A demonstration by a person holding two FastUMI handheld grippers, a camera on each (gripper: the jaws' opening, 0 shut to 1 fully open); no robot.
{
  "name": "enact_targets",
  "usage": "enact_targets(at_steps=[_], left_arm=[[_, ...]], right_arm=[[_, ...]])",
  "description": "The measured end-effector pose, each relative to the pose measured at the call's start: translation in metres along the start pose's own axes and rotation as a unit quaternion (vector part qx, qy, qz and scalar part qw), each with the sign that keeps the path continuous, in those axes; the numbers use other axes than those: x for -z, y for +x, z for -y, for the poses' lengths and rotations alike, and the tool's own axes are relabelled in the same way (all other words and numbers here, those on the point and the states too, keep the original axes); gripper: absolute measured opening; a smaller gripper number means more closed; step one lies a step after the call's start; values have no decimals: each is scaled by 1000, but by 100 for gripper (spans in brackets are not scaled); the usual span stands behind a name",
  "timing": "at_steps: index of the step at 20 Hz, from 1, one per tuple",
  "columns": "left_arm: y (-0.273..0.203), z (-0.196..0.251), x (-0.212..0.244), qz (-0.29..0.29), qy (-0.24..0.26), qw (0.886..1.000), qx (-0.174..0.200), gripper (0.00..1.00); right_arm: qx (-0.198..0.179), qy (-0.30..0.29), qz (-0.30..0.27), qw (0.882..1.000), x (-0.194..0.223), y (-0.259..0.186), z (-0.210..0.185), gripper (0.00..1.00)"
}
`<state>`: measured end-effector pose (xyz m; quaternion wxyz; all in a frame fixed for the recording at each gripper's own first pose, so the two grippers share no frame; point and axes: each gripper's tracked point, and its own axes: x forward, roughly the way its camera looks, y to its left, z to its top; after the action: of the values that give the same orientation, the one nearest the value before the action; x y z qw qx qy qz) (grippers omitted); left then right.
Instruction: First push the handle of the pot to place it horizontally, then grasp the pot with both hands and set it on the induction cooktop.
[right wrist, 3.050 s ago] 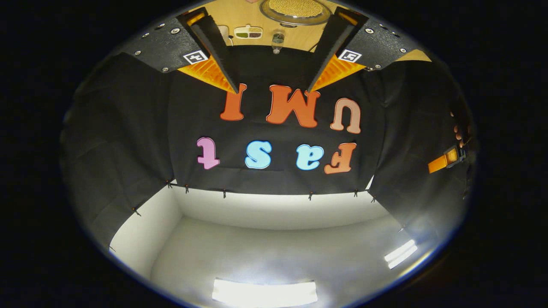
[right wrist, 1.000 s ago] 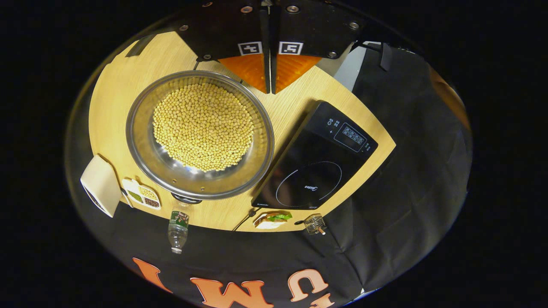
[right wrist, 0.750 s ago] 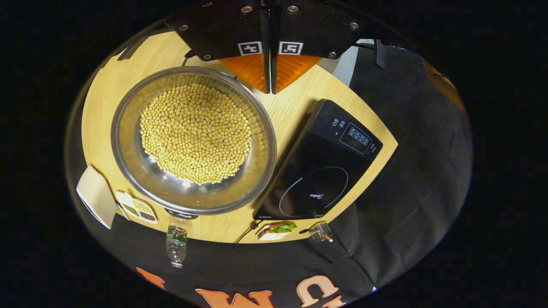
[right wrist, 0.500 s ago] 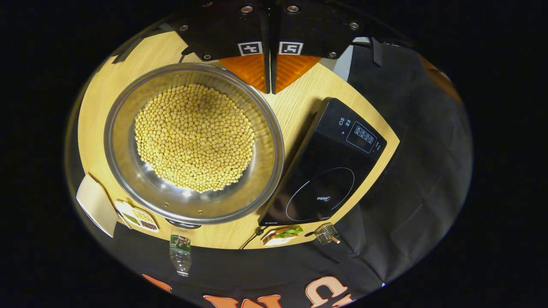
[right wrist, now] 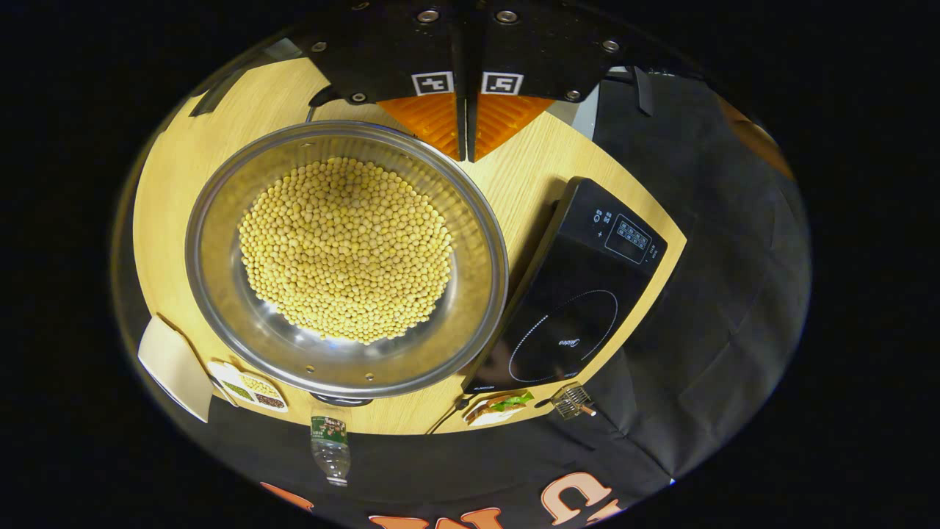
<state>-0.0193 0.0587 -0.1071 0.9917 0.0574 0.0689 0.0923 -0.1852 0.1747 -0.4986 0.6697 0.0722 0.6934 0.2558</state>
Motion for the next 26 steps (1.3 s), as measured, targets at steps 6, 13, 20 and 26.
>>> enact_targets(at_steps=[6, 13, 20, 26], left_arm=[[0, 6, -5, 6, -5, 1000, 9, 98], [3, 18, 1, -1, -8, 1000, 19, 97], [5, 23, 7, -6, -10, 1000, 23, 97], [7, 21, 15, -11, -13, 1000, 23, 98]], right_arm=[[31, 13, 2, 999, 5, -11, 37, 0], [81, 41, 14, 996, 1, -23, 92, 0], [112, 61, 19, 992, -4, -32, 132, 0], [138, 78, 18, 987, -13, -32, 161, 0]])
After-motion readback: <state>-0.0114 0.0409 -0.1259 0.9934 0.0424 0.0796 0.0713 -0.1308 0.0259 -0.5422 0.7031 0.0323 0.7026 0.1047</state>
